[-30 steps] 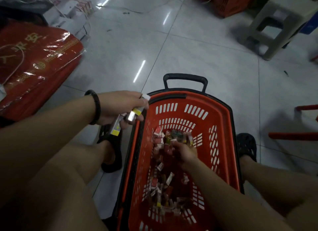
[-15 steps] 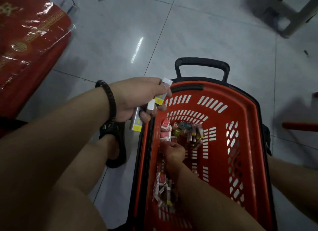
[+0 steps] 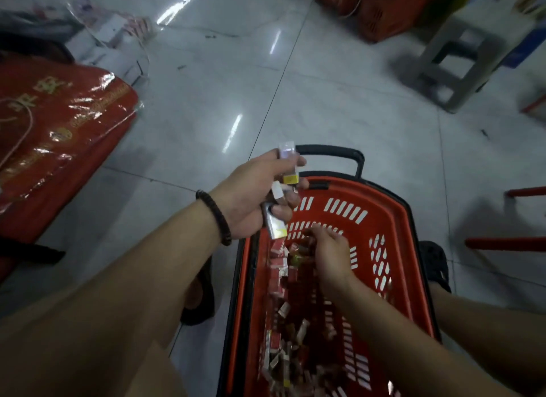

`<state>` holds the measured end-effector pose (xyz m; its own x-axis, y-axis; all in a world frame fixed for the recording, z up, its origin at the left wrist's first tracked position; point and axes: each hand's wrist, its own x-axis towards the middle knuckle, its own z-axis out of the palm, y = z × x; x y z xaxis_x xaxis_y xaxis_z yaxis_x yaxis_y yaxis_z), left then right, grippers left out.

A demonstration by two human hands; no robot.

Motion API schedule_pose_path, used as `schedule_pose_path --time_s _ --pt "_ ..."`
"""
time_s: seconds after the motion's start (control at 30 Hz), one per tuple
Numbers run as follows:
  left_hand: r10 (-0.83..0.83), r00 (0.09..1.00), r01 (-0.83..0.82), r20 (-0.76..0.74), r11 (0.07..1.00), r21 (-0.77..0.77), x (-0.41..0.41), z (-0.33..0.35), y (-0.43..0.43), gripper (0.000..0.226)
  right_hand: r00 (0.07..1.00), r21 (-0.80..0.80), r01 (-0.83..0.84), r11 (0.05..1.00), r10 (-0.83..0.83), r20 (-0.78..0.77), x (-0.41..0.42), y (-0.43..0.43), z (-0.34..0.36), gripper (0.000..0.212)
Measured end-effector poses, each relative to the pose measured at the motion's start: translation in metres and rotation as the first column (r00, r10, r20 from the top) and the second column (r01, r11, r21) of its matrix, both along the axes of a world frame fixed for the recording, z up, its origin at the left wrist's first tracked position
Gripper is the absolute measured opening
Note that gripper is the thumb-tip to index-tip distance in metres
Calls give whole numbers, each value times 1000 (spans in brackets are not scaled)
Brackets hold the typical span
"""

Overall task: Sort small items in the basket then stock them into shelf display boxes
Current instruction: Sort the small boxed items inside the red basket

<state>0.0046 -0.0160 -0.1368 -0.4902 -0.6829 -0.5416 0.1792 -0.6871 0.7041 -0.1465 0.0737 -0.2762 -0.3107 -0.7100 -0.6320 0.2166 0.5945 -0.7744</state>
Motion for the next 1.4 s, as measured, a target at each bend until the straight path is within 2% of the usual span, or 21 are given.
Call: schedule_pose_path --time_s 0.03,0.13,0.2,0.3,0.4,0.53,0.6,0.67,0.73,0.83,0.97,1.07,1.17,1.27,1.33,1.4 --pt "29 998 -31 -54 999 -29 -5 2 2 5 997 -93 -71 993 74 26 -6 -2 32 35" --pt "94 985 -110 -142 989 -103 -21 6 10 23 938 -259 -313 913 341 67 -21 3 111 42" --pt "131 978 -152 -160 980 -126 -32 10 17 31 898 -313 -374 873 425 112 -28 12 144 41" --pt "178 967 -201 -183 973 -115 -46 14 26 37 912 -317 -379 869 409 32 -39 24 163 19" --pt "205 958 -228 -203 969 -96 -53 12 32 36 921 -286 -376 881 389 -14 -49 31 157 19" --pt "229 970 -240 -88 957 -164 -53 3 38 40 895 -224 -411 884 438 88 -59 31 156 5" --pt "281 959 -283 -37 936 -209 -51 2 35 42 873 -185 -437 880 464 147 -65 27 157 16" --pt "352 936 -339 11 910 -238 -47 3 31 41 841 -195 -469 861 503 197 -70 24 161 19" --pt "388 922 -370 17 890 -268 -44 2 26 39 835 -223 -422 879 473 281 -72 23 160 16" --pt "353 936 -329 6 878 -346 -49 0 26 37 843 -204 -275 939 338 418 -67 22 155 10" --pt "304 953 -277 -4 860 -429 -68 -2 36 33 815 -120 -161 980 201 544 -56 17 150 23" --pt "307 952 -279 -8 854 -439 -77 -7 38 29 820 -135 -83 987 145 554 -53 11 147 29" --pt "311 947 -234 77 837 -495 -79 -12 37 33 814 -141 -40 989 114 570 -57 6 148 30" --pt "321 935 -190 153 815 -547 -83 -13 40 17 803 -110 -39 993 97 588 -60 3 149 33" --pt "333 923 -183 192 820 -542 -86 -11 41 27 814 -104 -43 994 95 573 -60 3 149 28" --pt "332 928 -195 170 821 -537 -89 -9 42 37 840 -99 -30 995 79 537 -59 4 148 22"
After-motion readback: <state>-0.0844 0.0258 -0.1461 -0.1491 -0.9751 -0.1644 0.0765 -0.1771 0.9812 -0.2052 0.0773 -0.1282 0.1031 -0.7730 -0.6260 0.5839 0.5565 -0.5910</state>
